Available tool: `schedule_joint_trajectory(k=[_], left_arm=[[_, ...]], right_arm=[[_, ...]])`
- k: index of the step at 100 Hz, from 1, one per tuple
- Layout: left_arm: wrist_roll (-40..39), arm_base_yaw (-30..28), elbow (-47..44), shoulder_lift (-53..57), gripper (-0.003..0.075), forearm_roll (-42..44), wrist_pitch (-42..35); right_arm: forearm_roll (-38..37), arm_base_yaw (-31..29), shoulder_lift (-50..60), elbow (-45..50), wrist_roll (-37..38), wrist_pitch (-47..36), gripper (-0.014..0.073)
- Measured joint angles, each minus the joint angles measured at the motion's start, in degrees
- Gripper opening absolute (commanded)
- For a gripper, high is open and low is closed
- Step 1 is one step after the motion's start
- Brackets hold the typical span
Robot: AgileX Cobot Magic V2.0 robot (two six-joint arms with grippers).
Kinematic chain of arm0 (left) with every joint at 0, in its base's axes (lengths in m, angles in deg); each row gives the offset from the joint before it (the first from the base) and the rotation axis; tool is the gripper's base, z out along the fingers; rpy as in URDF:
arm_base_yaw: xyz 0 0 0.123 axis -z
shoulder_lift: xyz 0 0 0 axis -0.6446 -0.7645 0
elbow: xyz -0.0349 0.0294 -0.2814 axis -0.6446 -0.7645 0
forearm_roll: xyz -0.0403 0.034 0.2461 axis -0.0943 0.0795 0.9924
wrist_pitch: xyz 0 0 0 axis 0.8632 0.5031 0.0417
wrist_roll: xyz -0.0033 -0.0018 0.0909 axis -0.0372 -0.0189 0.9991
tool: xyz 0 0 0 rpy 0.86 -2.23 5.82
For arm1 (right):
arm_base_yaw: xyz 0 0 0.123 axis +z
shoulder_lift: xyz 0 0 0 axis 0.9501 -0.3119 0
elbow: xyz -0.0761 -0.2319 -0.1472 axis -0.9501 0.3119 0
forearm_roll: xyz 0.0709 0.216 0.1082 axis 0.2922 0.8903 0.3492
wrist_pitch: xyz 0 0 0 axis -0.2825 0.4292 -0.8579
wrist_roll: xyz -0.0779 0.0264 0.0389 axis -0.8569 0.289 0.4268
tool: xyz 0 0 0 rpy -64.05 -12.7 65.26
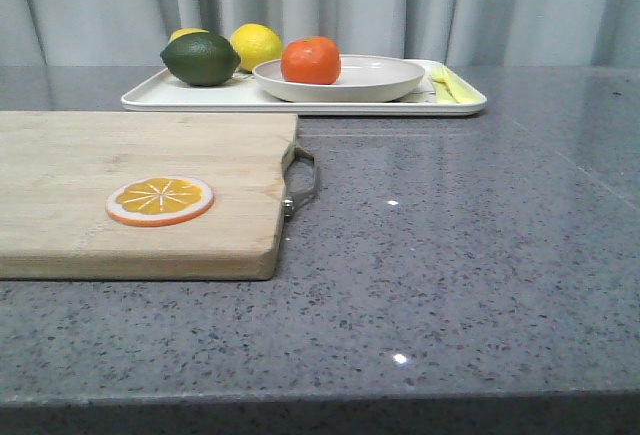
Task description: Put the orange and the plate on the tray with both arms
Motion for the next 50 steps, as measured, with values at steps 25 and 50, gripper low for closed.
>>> schedule_joint_trajectory(k=[25, 50], left_arm=[[0.0, 0.0, -0.88, 1.84, -0.0019, -0.09, 0.09], [0.0, 0.0, -0.88, 1.84, -0.0019, -0.09, 0.09]], right_arm=[[0.0, 0.0, 0.9, 1.19, 0.0, -0.74, -0.0066], [0.0, 0.0, 0.9, 1.19, 0.0, -0.85, -0.0066]])
